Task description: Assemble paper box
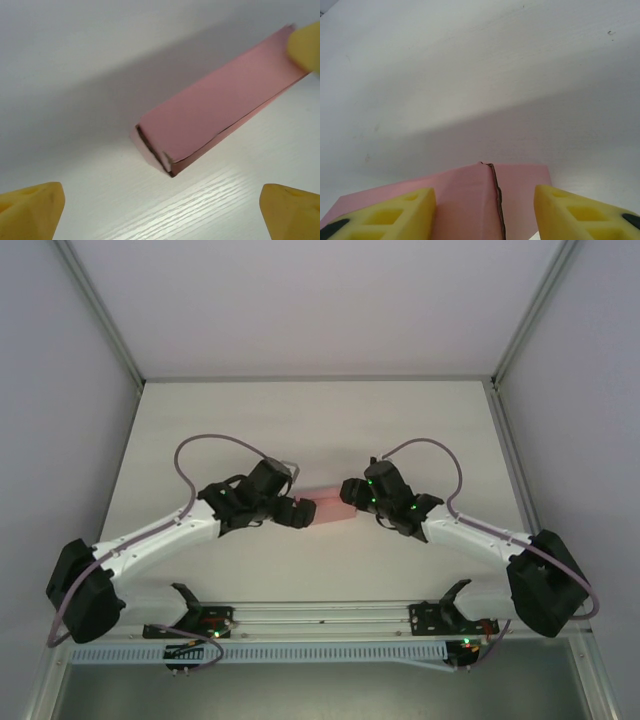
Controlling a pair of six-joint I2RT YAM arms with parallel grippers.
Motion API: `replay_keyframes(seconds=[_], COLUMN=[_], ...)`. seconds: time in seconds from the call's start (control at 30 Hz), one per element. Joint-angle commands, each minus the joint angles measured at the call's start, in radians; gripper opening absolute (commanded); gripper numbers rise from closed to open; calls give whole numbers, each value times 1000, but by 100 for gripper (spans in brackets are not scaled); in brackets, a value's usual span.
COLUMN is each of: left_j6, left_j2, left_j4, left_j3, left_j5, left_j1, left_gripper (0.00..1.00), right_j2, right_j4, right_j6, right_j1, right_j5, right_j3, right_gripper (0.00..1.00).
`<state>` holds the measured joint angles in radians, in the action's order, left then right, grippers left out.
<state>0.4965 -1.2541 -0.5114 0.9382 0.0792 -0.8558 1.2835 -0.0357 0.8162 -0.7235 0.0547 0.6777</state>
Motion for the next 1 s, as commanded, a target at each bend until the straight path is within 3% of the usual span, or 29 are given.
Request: replay_keyframes(seconds=[0.0,0.17,0.4,0.6,0.67,0.8,0.97], left_j6=[53,56,30,15,13,-22,-52], left_j2=[21,-28,-94,-106,-116,-124,-168], left_j4=[18,181,297,421,457,543,628], left_j3=[17,-55,-131,-283,-330,-409,-469], left_j5=[-45,-238,-335,-399,-403,-430,-434], left_j1=[56,189,226,228,234,232,234], left_gripper=[100,100,96,66,48,34,12], right_j2=[37,41,50,52,58,76,94], right_j4=[-96,-81,-74,-45,-5,82,246], right_j6=[12,5,-1,-15,-40,-113,-162], right_j1=[-9,-9,-7,-5,3,29,56], right_j5=[7,3,5,7,-16,-64,-164], right_j3=[-54,-66,-71,-100,-124,-170,-249], right_gripper=[51,50,47,41,40,35,15])
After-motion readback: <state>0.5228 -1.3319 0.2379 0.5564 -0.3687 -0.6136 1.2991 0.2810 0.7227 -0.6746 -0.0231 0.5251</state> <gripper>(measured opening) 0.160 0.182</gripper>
